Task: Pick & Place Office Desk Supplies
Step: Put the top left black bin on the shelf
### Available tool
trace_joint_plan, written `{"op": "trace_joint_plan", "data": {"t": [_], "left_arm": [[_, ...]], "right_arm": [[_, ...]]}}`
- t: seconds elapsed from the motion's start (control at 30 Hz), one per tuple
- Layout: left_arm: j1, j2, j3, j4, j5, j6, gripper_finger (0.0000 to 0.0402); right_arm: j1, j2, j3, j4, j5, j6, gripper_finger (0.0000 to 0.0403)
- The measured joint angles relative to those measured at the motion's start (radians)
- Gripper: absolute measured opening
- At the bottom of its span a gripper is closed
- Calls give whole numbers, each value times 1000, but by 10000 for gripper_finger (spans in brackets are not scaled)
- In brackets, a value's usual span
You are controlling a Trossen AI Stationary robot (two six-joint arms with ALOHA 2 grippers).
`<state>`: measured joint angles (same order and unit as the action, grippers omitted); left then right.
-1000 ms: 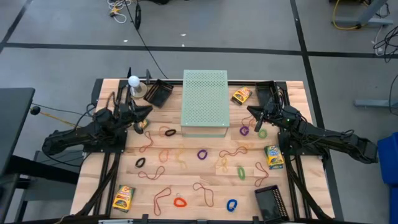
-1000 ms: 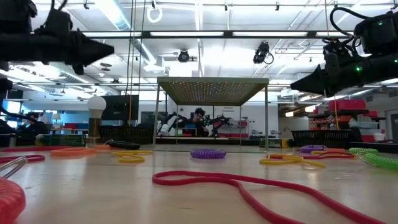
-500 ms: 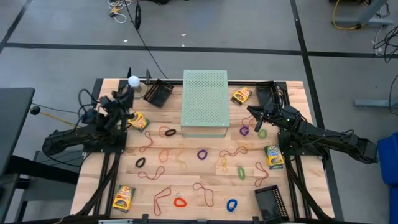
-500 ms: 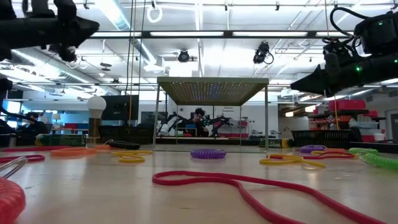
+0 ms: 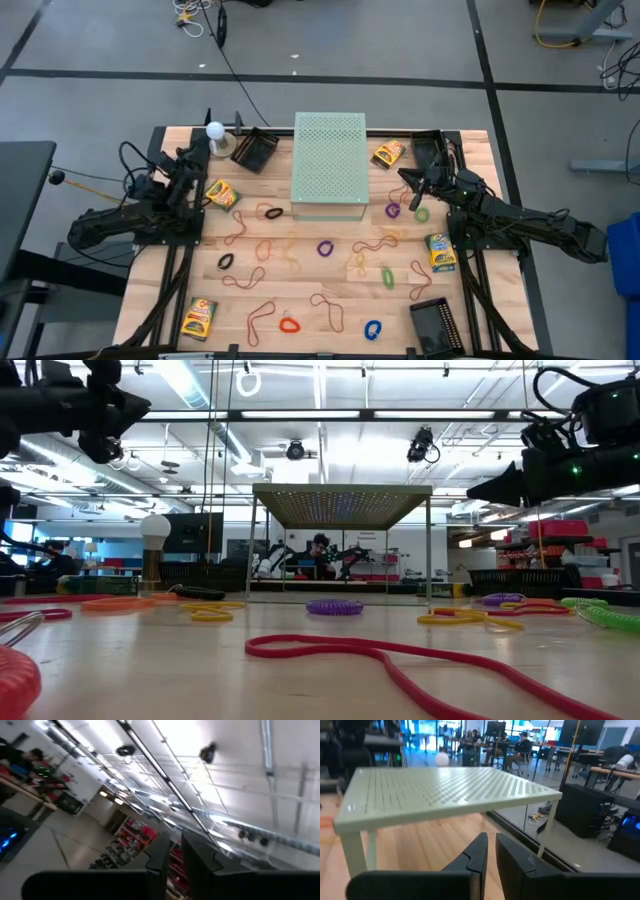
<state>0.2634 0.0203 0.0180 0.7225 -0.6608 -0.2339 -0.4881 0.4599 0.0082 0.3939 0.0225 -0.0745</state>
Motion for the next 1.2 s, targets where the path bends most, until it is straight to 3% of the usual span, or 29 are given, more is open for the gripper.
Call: {"op": "trace_joint_plan", "data": {"t": [0.17,0.3,0.4,0.5,0.57,0.9,1.13,1.2], "left_arm": [[0,13,48,-11,-30,-67,57],[-1,50,125,-348,23,-205,30],[0,117,212,-631,143,-328,7],[-2,238,280,-790,241,-364,5],[-2,332,325,-849,252,-413,5],[9,866,604,-1130,295,-516,9],[76,1147,723,-1187,350,-503,19],[101,1207,757,-1203,364,-473,22]], "right_arm": [[0,0,0,130,1,159,48],[0,0,0,239,56,173,48],[1,0,0,316,120,175,48],[1,0,0,365,215,187,48],[0,0,0,401,246,212,48],[1,-2,38,434,256,225,5],[0,16,42,365,205,223,9],[1,35,42,392,203,286,6]]}}
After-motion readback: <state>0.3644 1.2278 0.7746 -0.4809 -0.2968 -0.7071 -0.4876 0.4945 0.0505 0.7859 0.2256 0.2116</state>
